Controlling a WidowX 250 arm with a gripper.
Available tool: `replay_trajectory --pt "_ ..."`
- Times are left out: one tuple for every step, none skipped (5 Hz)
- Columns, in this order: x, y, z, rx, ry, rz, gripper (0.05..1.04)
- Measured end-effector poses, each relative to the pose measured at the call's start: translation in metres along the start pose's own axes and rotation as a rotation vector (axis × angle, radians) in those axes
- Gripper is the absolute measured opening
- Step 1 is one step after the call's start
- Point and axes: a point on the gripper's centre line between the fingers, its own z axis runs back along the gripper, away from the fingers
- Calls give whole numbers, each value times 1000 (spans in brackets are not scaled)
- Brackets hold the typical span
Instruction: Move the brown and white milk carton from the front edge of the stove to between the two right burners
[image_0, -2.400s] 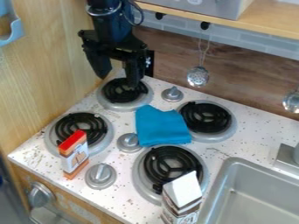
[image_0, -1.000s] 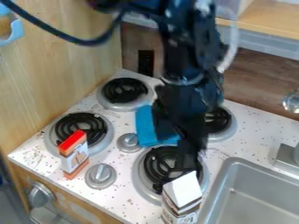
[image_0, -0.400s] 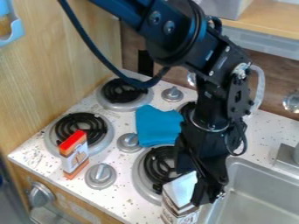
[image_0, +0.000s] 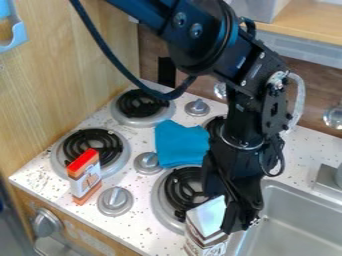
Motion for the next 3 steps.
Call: replay_trajectory --pt "0 0 -8 -4 13 4 1001" --pt "0 1 -17 7 17 20 1001" --pt "-3 1 -26 11 35 28 1001"
